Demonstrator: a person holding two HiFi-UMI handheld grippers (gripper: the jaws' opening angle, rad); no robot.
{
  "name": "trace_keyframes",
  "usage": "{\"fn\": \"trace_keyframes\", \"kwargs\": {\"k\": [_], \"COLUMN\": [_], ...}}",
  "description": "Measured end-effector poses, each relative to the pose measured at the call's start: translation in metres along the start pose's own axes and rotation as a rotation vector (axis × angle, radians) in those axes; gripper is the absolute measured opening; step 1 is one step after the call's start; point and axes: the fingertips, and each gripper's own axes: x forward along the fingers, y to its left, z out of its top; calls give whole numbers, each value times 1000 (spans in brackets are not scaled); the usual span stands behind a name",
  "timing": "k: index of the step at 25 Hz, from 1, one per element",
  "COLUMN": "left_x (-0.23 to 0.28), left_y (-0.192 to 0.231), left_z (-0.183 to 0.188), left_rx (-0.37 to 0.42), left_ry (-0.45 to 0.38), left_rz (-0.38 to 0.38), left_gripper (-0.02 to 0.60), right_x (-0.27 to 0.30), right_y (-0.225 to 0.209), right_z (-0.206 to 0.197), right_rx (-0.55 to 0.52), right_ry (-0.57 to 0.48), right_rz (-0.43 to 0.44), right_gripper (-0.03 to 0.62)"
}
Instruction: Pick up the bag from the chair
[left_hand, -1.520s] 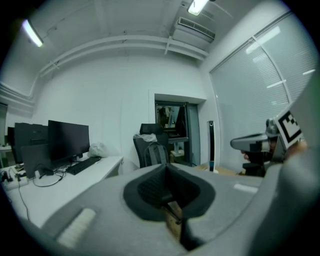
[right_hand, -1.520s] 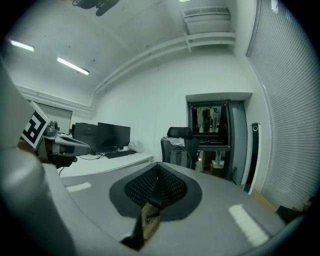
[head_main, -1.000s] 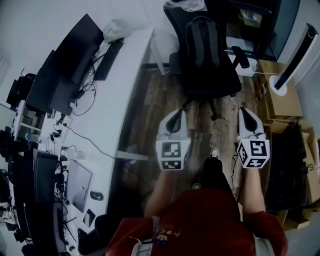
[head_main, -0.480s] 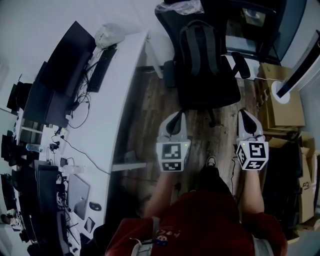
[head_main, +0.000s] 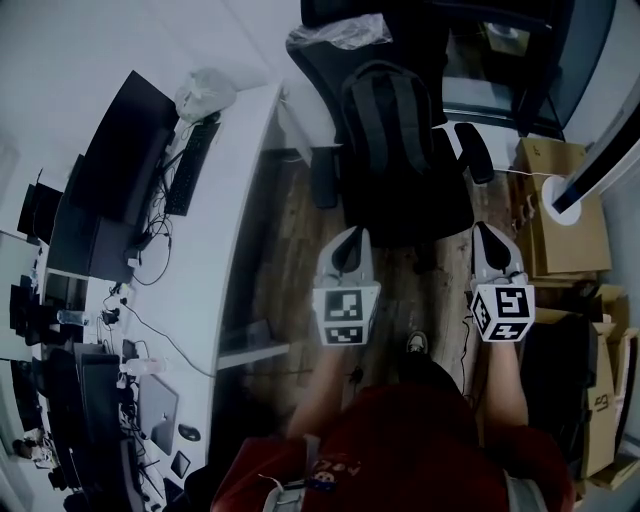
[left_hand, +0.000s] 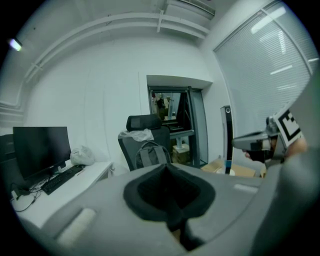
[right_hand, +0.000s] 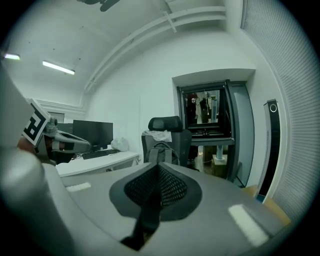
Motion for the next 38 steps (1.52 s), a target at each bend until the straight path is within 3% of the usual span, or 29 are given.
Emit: {"fn": "trace_keyframes", "kwargs": {"k": [9, 18, 26, 38], "left_x": [53, 88, 145, 266], "left_y": [-1, 15, 51, 131], "left_z": [21, 31, 33, 41], "left_rx": [22, 28, 14, -7], "left_ry": [-11, -33, -44, -11], "left_rz": [30, 35, 28, 6], "left_gripper": [-3, -3, -3, -3], "right_x": [43, 80, 145, 288], "right_y": [-45, -54, -62, -73], "right_z": [13, 30, 41, 57], "right_rx": [-2, -28, -59, -61], "right_ry": [-24, -55, -55, -8], "right_rz": [12, 21, 15, 16], "right_gripper": [2, 2, 2, 2]}}
